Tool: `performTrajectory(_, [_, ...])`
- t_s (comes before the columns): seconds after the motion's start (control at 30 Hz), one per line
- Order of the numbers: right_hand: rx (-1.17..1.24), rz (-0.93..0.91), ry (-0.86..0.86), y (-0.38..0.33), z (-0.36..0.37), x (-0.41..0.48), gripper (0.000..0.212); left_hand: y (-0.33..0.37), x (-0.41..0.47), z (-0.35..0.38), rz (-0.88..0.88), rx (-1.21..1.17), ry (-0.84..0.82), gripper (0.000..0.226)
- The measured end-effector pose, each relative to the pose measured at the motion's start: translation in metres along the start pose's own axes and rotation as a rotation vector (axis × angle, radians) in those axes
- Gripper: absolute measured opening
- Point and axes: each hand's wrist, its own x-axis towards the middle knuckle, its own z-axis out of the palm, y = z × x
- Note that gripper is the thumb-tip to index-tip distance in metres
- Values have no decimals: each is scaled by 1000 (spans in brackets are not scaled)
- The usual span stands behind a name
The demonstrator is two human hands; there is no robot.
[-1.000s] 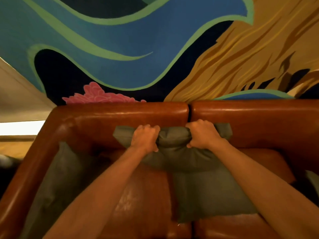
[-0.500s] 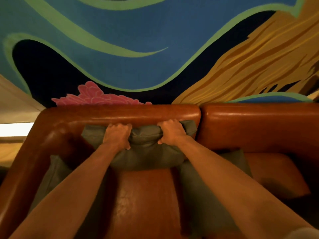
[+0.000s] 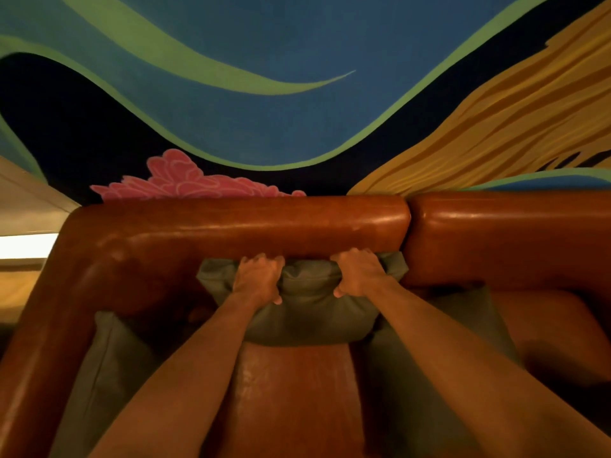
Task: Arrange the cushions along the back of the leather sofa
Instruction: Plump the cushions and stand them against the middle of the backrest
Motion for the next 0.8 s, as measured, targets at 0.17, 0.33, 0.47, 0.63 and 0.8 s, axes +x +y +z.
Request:
performTrajectory(0.17, [-12, -5, 42, 9, 13, 12, 91, 1, 16, 10, 12, -26, 34, 77])
performTrajectory(0.33, [11, 18, -11, 17, 22, 18, 101, 7, 24, 20, 36, -71, -7, 95])
performTrajectory(0.47, [28, 39, 43, 34, 26, 15, 123, 3, 30, 15, 38, -62, -7, 112])
performTrajectory(0.63, [-55, 26, -20, 59, 27, 8, 132, -19, 31, 13, -38, -91, -83, 122])
performTrajectory(0.8, [-22, 21, 45, 53, 25, 20, 115, -20, 41, 5, -78, -109, -161, 141])
